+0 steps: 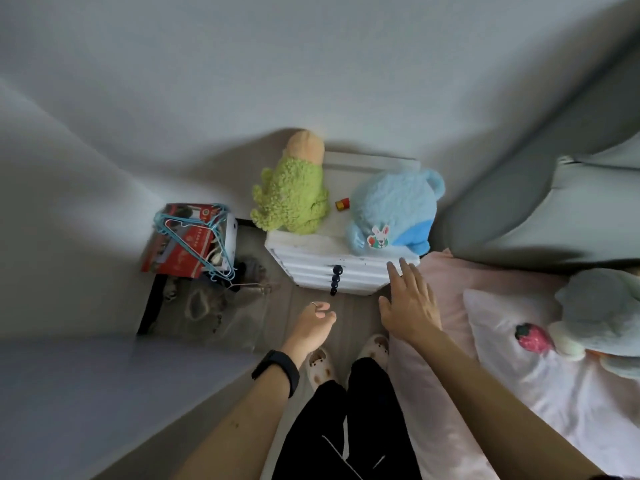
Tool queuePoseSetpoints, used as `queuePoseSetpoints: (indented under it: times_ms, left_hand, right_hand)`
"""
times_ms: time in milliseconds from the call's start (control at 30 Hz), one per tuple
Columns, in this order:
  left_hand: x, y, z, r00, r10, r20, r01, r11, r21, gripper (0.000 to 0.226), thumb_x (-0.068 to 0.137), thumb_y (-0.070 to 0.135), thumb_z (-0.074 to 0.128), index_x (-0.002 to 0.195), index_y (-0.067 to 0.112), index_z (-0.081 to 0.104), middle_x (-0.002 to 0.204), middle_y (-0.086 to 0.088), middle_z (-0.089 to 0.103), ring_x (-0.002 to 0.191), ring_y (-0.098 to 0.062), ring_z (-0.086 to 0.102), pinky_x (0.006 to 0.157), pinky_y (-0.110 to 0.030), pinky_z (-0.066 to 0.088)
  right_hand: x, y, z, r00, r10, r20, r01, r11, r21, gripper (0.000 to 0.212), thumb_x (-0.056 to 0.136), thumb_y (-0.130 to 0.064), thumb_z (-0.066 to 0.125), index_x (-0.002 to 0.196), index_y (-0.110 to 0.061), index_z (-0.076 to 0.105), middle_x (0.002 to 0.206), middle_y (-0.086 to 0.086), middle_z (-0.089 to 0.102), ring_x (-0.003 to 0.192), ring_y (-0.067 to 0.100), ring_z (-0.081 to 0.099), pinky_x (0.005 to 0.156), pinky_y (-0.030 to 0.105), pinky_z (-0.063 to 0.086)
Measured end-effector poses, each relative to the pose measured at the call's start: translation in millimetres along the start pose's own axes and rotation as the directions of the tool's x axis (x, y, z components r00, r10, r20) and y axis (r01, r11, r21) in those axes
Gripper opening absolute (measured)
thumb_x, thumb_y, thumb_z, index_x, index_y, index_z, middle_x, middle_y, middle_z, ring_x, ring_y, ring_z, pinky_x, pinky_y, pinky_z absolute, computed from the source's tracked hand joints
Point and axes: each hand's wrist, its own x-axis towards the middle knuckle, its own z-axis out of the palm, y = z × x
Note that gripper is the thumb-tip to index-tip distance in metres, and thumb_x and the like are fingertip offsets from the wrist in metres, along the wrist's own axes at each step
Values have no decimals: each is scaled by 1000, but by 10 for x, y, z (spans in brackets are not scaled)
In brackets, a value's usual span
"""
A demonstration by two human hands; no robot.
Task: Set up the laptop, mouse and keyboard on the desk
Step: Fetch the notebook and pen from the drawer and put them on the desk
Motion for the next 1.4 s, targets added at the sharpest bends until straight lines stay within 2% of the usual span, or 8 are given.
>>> queuePoseSetpoints:
  times_ms: [200,400,467,600,800,1000,1267,1400]
  left_hand:
    - [650,60,-29,998,-66,-19,62,986,-154,44,98,28,51,140,15,48,138,-3,53,124,-22,53,104,-36,43]
    - [1025,70,94,990,-141,-21,123,915,-384,31,102,31,44,131,21,51,113,1,60,94,-14,57,80,-30,44]
    - [1105,105,138,991,-131,-7,115,893,-435,30,102,33,44,130,23,52,117,4,62,97,-13,60,86,-33,45]
    - [1222,217,252,993,-122,-6,102,856,-507,17,100,34,46,106,26,59,116,3,68,104,-17,62,94,-40,45]
    - [1155,173,255,997,-71,-12,59,893,-447,29,100,42,48,119,21,56,113,5,70,98,-13,61,80,-29,46]
    - [872,-256,309,998,-56,-16,49,952,-302,34,101,45,46,116,18,59,113,6,71,94,-9,64,95,-38,47]
    - [649,-577,529,993,-107,-56,87,954,-287,33,101,43,44,112,16,60,106,2,71,82,-10,64,74,-26,47]
    - [620,-750,571,994,-91,-65,70,959,-276,39,100,44,45,113,12,62,102,-1,71,89,-13,67,87,-34,55]
  right_hand:
    - [359,51,394,998,13,-61,-19,994,-104,94,88,-41,63,161,-22,6,167,11,9,154,31,8,118,54,27]
    - [380,20,711,987,64,-149,-64,998,2,107,83,-35,72,162,-25,2,169,9,5,156,30,0,115,52,36]
    - [371,-1,729,984,72,-163,-67,997,36,105,83,-32,72,162,-26,2,169,7,4,156,28,-1,111,52,42]
    - [348,60,716,987,53,-152,-48,998,37,101,86,-29,67,161,-29,0,169,3,1,156,25,-3,112,50,41]
    - [350,123,648,990,42,-137,-40,999,15,96,90,-36,64,161,-32,0,169,2,0,156,23,-4,117,50,35]
    - [316,86,612,982,20,-186,-9,998,56,97,86,-64,58,162,-27,10,168,6,11,156,26,6,118,58,28]
    - [332,244,481,998,-46,35,45,998,31,122,74,-83,54,155,-34,-23,165,-5,-27,153,18,-22,124,58,6]
    - [319,278,559,999,-40,17,40,999,-10,121,77,-80,55,157,-30,-21,165,-6,-27,153,17,-22,124,57,7]
